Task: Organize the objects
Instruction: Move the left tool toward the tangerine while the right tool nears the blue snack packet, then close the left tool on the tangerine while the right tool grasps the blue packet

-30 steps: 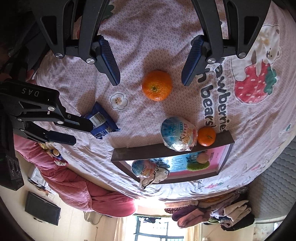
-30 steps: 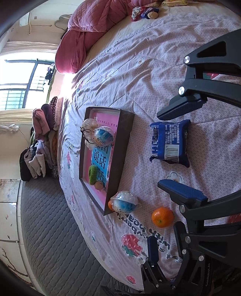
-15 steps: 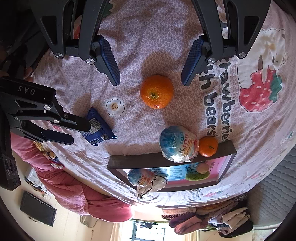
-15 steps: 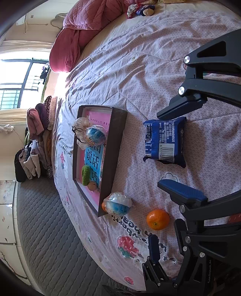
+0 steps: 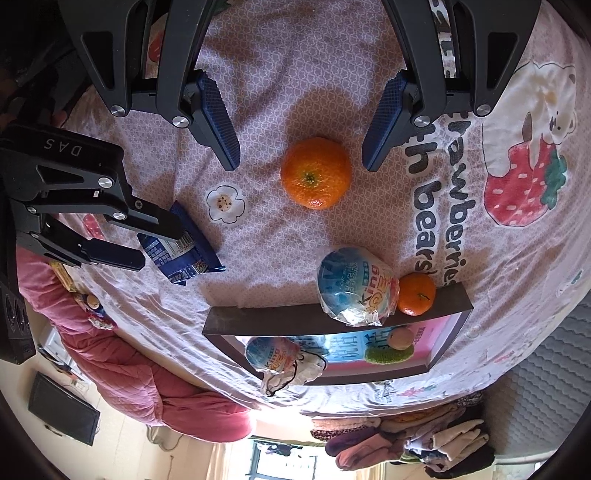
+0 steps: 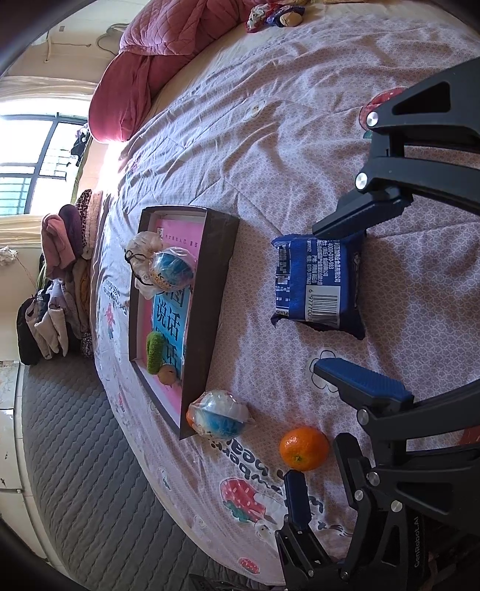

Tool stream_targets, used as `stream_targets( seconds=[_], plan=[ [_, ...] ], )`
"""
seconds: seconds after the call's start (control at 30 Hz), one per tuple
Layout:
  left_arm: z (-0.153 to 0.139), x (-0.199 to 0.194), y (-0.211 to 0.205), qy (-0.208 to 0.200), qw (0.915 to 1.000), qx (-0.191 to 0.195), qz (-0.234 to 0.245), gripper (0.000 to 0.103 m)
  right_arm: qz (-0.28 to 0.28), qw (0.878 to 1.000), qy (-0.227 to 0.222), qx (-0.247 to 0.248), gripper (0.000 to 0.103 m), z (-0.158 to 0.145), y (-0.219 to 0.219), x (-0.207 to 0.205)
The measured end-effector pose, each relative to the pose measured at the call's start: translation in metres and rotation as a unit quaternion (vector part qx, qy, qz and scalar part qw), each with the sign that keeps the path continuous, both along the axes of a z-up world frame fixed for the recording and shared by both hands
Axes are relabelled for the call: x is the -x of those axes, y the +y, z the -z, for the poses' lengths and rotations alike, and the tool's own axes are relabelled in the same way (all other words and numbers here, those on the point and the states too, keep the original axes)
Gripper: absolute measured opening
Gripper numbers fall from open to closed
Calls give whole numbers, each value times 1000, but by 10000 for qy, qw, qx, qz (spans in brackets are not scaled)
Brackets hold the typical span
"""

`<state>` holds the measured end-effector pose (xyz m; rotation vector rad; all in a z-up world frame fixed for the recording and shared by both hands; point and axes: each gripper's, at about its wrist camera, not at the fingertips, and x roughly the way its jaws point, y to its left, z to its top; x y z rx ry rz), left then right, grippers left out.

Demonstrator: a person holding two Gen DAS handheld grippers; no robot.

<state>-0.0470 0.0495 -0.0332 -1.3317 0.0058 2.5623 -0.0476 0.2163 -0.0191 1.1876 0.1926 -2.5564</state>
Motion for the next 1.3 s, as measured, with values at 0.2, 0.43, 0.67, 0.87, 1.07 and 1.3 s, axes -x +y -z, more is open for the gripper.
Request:
stream_targets(
  seconds=[0.2, 0.43, 0.67, 0.87, 1.07, 1.3],
  plan=[
    [1, -1, 5, 38, 10000, 81, 10, 70, 27, 10000, -16, 6, 66, 2, 1, 2],
    [0, 1, 6, 22, 9999, 94, -81, 70, 59, 10000, -31, -12, 66, 3, 2, 4],
    [2, 7, 7, 4, 9998, 76, -196, 70, 79, 9999, -55, -71, 66, 6, 3, 8],
    [6, 9, 8, -4, 9995, 120, -276, 70, 130, 9998, -63, -145, 66, 10, 3, 13],
    [10, 15, 6, -22, 9989, 103, -450, 69, 122, 9997, -55, -206, 66, 12, 2, 18],
    [11, 14, 11, 37, 9988, 244, -428, 48, 52, 9996, -57, -288, 65, 15, -1, 20]
  ],
)
